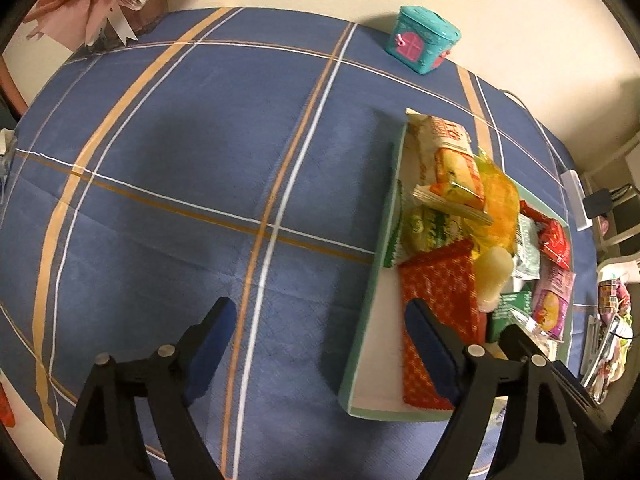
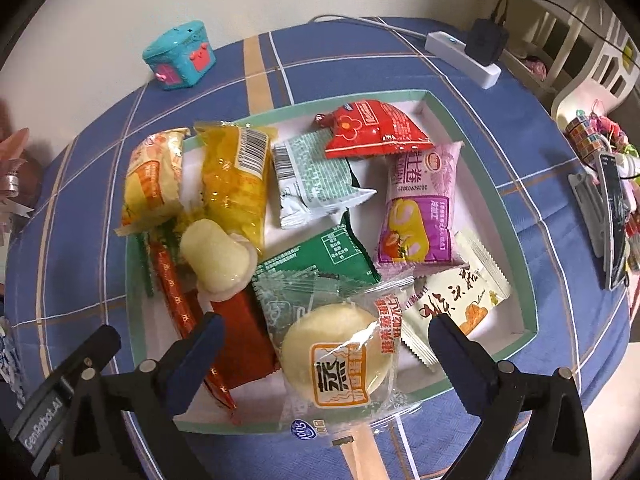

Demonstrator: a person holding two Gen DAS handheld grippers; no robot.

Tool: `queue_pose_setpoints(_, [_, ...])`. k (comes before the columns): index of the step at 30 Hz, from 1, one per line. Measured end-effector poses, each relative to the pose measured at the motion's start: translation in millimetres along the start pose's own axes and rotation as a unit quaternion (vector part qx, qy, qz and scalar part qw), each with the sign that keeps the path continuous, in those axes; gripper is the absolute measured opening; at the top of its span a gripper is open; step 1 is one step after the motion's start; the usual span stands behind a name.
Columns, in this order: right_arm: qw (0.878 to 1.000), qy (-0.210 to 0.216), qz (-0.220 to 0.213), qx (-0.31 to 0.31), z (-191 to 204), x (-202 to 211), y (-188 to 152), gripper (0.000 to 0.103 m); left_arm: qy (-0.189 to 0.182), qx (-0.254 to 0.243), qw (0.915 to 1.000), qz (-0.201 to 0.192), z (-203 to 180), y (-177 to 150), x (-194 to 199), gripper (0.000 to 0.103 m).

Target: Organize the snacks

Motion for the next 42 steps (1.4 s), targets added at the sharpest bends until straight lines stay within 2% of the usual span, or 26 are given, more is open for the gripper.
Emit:
queue_pose_setpoints(1, [1.000, 0.000, -0.003, 0.002, 1.2, 2.0, 0.1, 0.103, 0.001, 0.000, 1.0000, -0.004, 1.7, 0.4, 1.1, 0.097])
queue_pose_setpoints(10, [0.999, 0.005, -0.022, 0.023, 14.2, 8.3, -5.0, 0.103, 0.016, 0.001, 0.9995, -0.026, 11.8, 9.6, 3.3, 0.101])
queue_pose_setpoints(13, [0.999, 0.007, -0.025, 0.025, 17.4, 10.5, -7.2, 0.103, 0.033, -0.011, 0.9988, -0.033, 13.6, 8.5, 6.4, 0.101])
queue_pose_setpoints(16, [0.999, 0.008, -0.028, 0.028, 20.5, 12.3, -9.8, 0.103, 0.069, -0.028, 0.9965, -0.039, 14.5, 8.4, 9.0, 0.101])
queue_pose_setpoints(22, [0.999, 0.015, -0.043, 0.031, 24.9, 21.1, -20.2, 0.103, 0.094, -0.020, 0.9935, -0.060, 26.2, 0.1, 25.5, 0.101])
queue_pose_setpoints(31, [0.998, 0.019, -0.048, 0.048, 25.8, 28.5, -53.6, 0.103, 0.142, -0.018, 0.9885, -0.047, 46.6, -24.5, 35.7, 0.101])
queue_pose_setpoints(35, [0.997, 0.021, -0.046, 0.049, 24.6, 30.3, -63.8, 0.103, 0.150, -0.015, 0.9870, -0.055, 57.6, -33.3, 43.2, 0.101])
queue_pose_setpoints(42, [0.996, 0.026, -0.068, 0.055, 28.1, 44.6, -73.9, 0.103, 0.134, -0.018, 0.9882, -0.072, 65.8, -44.9, 55.9, 0.101])
Point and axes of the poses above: each gripper's, at about its wrist camera, not at the fingertips, and x roughly against the way its jaws point, z to its left, y to its top, the point moved 2 cm from there along -x, roughly the way its jaws point, and after that the axes turned 8 degrees about y, right-handed, at the moved point
